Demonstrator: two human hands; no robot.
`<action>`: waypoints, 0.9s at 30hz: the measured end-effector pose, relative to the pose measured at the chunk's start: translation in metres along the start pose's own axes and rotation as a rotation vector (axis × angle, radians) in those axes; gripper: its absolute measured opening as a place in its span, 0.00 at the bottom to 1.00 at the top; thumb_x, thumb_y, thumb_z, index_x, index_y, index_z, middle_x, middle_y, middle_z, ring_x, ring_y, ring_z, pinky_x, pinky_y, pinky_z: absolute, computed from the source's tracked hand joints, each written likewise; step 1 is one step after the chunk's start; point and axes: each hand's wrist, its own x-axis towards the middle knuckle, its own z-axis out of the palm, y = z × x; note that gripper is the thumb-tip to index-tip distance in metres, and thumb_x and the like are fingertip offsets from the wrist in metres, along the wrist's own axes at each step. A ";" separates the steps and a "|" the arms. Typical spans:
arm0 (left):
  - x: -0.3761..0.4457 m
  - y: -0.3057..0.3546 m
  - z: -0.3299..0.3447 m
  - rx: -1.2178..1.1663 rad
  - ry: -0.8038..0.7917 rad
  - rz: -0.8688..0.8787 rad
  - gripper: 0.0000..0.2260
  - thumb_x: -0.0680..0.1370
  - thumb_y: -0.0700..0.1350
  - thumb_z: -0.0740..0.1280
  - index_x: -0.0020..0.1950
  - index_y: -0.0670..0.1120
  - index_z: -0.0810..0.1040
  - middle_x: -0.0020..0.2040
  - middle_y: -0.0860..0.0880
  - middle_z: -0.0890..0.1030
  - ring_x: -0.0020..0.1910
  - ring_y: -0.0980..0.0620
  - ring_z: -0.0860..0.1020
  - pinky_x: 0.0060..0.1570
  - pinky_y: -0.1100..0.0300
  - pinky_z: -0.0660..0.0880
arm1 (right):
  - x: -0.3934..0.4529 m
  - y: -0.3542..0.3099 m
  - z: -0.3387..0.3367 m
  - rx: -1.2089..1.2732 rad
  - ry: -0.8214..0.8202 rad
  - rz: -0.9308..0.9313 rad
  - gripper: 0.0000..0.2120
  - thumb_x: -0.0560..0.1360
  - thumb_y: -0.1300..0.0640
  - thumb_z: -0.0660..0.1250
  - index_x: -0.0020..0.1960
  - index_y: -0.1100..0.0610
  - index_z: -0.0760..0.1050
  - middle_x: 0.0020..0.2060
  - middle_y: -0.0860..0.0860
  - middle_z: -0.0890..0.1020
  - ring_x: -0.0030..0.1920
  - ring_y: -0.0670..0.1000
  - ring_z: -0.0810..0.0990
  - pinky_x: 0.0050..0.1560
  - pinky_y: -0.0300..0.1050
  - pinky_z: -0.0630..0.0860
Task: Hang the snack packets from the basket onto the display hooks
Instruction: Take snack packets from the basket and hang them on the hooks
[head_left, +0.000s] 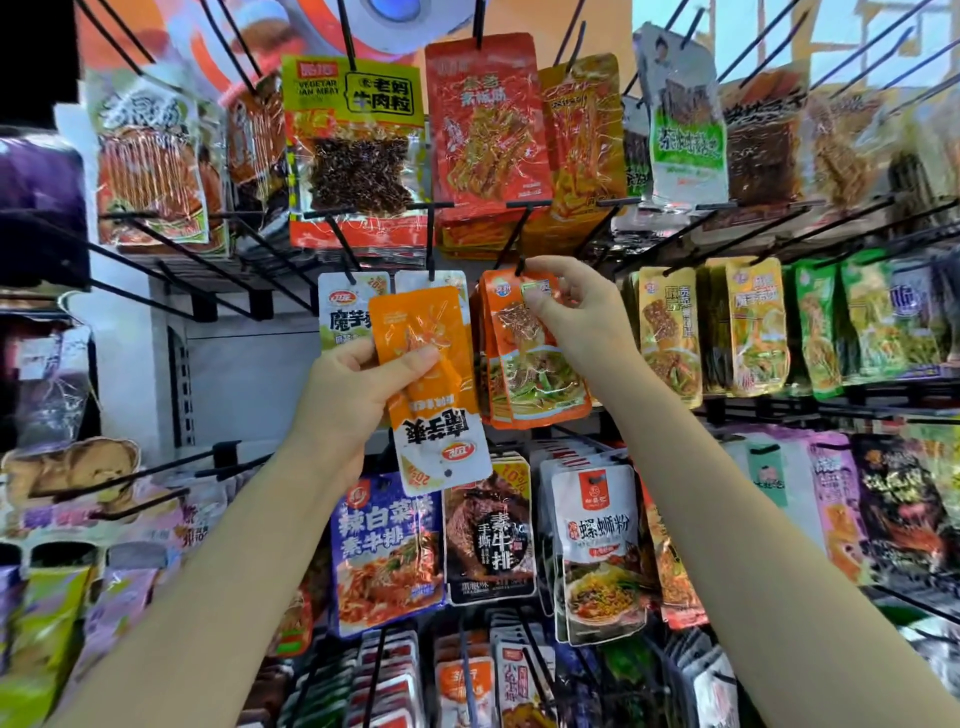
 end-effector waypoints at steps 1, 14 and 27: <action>0.000 0.000 0.000 -0.012 0.009 -0.004 0.04 0.74 0.40 0.74 0.48 0.46 0.84 0.45 0.48 0.88 0.42 0.50 0.86 0.41 0.56 0.83 | -0.001 0.000 0.000 -0.065 0.010 -0.005 0.12 0.80 0.55 0.69 0.63 0.49 0.80 0.45 0.47 0.74 0.45 0.50 0.75 0.47 0.34 0.73; -0.002 0.003 -0.009 -0.273 0.074 0.019 0.08 0.71 0.39 0.74 0.49 0.45 0.81 0.42 0.48 0.87 0.42 0.49 0.86 0.40 0.56 0.83 | -0.037 -0.016 0.011 0.111 -0.398 0.114 0.25 0.66 0.44 0.79 0.55 0.59 0.81 0.50 0.55 0.86 0.51 0.57 0.85 0.56 0.58 0.82; 0.016 0.007 -0.020 0.160 -0.093 -0.005 0.04 0.74 0.42 0.76 0.48 0.45 0.85 0.43 0.47 0.87 0.40 0.51 0.85 0.44 0.54 0.83 | -0.011 -0.038 0.055 0.343 -0.122 0.128 0.12 0.76 0.58 0.74 0.57 0.58 0.77 0.49 0.56 0.86 0.46 0.53 0.85 0.48 0.58 0.82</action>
